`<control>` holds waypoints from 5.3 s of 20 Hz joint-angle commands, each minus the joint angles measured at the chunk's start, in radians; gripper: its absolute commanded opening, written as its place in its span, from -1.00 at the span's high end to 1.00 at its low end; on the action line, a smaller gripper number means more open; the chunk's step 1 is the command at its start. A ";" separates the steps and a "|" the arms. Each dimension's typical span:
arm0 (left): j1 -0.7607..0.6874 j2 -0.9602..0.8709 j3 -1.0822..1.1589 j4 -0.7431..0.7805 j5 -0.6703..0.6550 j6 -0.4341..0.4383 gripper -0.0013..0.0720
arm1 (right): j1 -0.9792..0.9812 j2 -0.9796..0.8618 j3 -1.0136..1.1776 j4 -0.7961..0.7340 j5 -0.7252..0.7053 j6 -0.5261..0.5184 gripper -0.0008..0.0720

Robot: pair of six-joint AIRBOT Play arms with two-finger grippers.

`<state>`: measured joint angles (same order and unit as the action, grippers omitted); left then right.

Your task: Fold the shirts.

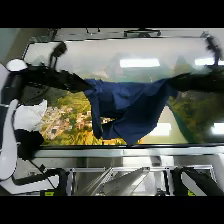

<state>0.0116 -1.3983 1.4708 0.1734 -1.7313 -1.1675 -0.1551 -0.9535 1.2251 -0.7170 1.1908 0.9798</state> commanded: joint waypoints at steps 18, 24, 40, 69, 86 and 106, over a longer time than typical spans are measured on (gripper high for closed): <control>0.192 0.166 -0.192 0.257 0.308 0.035 0.89 | 0.019 -0.288 0.460 0.005 -0.014 -0.038 0.91; 0.153 -0.272 -0.101 0.477 0.421 0.090 0.32 | 0.109 -0.713 0.460 0.006 -0.126 0.042 0.91; 0.006 -0.120 -0.344 0.803 0.321 -0.015 0.33 | -0.183 -0.515 0.005 -0.173 0.372 0.217 -0.01; -0.354 -0.080 -0.426 1.067 0.666 -0.246 -0.99 | -0.080 -0.380 -0.686 -0.011 -0.065 0.104 -0.02; -0.441 -0.184 -0.415 1.077 0.645 -0.309 -0.64 | -0.080 -0.379 -0.685 0.022 -0.053 0.089 -0.02; -0.416 -0.269 -0.109 1.135 0.307 -0.334 0.89 | -0.115 -0.379 -0.673 0.021 -0.031 0.064 0.91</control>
<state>-0.4160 -1.6669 1.3590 1.3193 -1.3903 -1.5124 -0.2478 -1.3331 0.5438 -0.6971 1.1584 1.0458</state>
